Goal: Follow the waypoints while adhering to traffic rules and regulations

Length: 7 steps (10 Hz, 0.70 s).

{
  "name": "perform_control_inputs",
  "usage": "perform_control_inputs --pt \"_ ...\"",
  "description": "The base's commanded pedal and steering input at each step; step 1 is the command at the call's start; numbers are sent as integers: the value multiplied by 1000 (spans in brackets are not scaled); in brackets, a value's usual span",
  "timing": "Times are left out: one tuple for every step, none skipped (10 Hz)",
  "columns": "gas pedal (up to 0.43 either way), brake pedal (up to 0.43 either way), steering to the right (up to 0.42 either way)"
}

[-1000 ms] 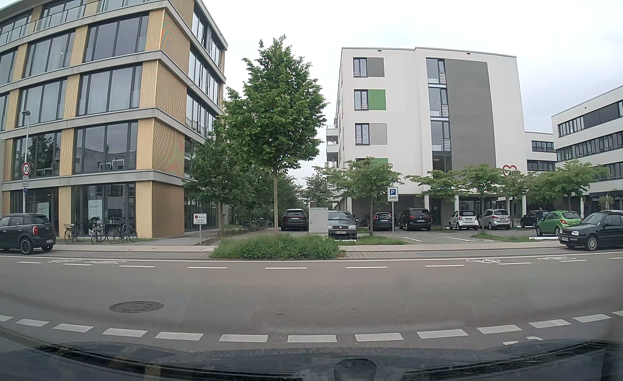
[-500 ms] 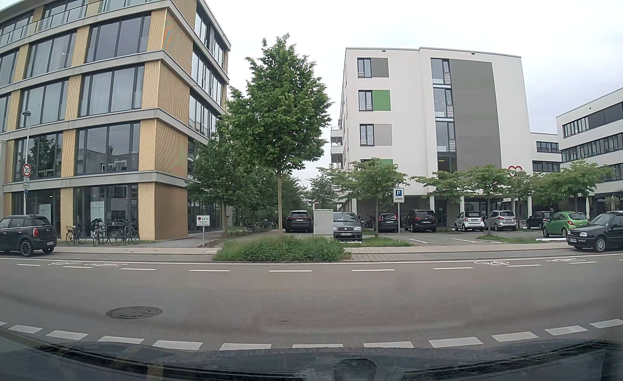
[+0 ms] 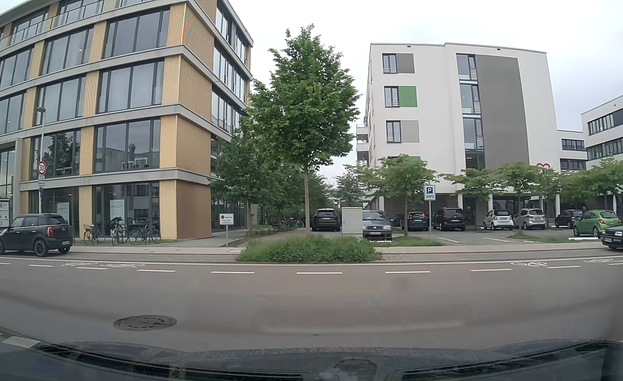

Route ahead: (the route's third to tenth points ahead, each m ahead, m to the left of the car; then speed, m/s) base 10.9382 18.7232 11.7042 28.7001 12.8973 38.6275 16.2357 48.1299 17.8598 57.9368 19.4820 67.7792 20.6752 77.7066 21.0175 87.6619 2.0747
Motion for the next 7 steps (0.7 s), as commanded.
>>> perform_control_inputs --pt "378 0 -500" --pt "378 0 -519" --pt "378 0 -542" --pt "378 0 -559" --pt "378 0 -572" --pt "378 0 -578" --pt "370 0 -577"
